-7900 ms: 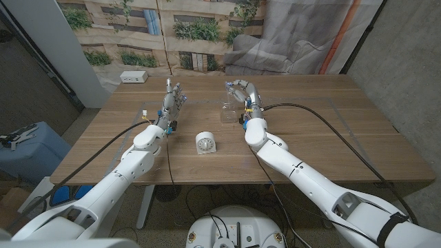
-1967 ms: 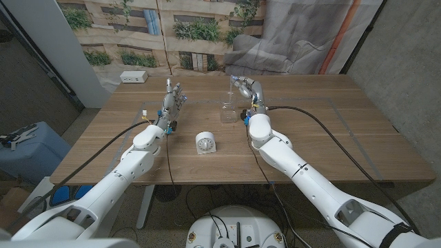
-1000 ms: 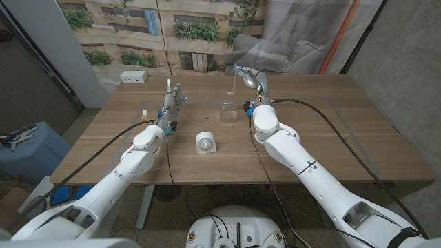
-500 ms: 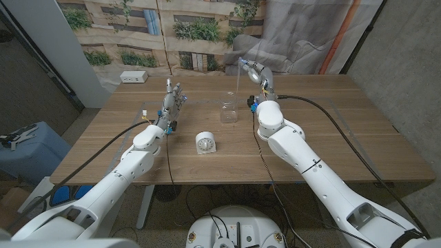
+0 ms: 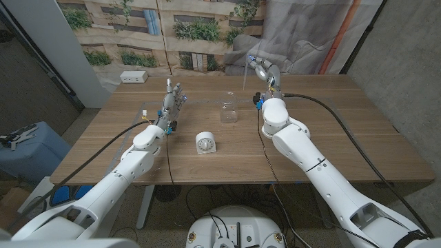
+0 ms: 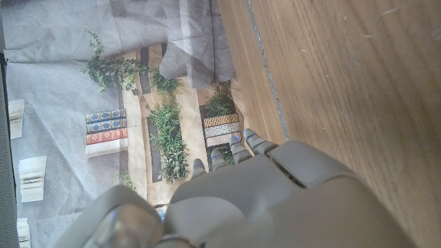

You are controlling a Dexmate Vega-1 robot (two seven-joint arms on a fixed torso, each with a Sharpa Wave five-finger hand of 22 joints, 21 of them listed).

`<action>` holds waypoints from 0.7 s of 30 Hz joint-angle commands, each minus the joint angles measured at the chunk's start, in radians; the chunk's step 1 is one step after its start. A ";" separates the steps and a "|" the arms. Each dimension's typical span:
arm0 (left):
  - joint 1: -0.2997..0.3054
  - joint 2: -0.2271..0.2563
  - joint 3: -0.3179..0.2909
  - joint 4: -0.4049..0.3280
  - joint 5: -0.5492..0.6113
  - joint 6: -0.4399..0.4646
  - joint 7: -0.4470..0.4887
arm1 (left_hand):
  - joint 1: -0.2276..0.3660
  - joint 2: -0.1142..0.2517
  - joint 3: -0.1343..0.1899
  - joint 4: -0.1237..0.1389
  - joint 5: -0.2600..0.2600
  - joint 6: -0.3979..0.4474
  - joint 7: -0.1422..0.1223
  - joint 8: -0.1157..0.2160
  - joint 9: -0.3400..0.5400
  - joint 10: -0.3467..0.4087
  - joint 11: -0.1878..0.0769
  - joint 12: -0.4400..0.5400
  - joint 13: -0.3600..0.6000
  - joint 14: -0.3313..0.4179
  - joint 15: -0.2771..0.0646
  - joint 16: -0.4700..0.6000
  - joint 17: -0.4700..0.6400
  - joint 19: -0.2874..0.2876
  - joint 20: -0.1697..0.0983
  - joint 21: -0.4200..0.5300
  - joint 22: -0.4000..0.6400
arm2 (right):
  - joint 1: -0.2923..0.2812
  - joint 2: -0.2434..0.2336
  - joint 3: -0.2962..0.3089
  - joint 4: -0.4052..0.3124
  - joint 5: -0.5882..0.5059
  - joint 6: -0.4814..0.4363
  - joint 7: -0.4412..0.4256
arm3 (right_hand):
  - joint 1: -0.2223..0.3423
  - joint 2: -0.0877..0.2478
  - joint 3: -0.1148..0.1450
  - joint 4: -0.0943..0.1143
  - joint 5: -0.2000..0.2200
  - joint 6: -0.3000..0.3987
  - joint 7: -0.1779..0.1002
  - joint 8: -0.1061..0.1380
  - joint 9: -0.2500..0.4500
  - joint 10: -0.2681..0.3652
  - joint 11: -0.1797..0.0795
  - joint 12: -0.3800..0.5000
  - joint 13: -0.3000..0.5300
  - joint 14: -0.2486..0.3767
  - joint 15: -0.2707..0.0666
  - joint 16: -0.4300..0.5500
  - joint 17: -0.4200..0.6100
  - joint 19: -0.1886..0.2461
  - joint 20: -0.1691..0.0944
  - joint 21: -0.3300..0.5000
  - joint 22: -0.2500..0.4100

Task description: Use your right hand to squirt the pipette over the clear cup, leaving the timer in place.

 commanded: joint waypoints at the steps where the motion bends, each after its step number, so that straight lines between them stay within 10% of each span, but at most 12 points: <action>1: 0.000 0.000 0.000 0.000 0.000 0.000 0.000 | -0.002 0.045 -0.004 0.001 0.005 -0.005 -0.006 0.006 0.002 -0.004 -0.001 0.004 0.006 -0.009 -0.115 0.005 0.002 -0.007 -0.092 0.005 0.003 | 0.010 -0.005 0.025 0.036 -0.014 0.011 -0.039 | 0.000 0.004 0.001 -0.004 0.008 0.009 0.002 -0.001 0.003 0.000 0.006 0.001 0.004 0.009 -0.037 0.001 0.006 0.000 0.004 0.005 0.004; 21: 0.000 0.000 0.000 0.000 0.000 0.000 0.001 | -0.002 0.045 -0.005 0.001 0.005 -0.005 -0.006 0.006 0.002 -0.002 0.000 0.005 0.006 -0.007 -0.114 0.006 0.002 -0.005 -0.091 0.006 0.003 | 0.036 -0.011 0.033 0.164 -0.038 0.114 -0.029 | 0.006 0.006 0.002 -0.005 0.011 0.012 -0.001 -0.003 0.003 -0.010 0.001 -0.003 0.005 0.003 -0.042 -0.002 0.009 -0.002 -0.003 0.004 0.004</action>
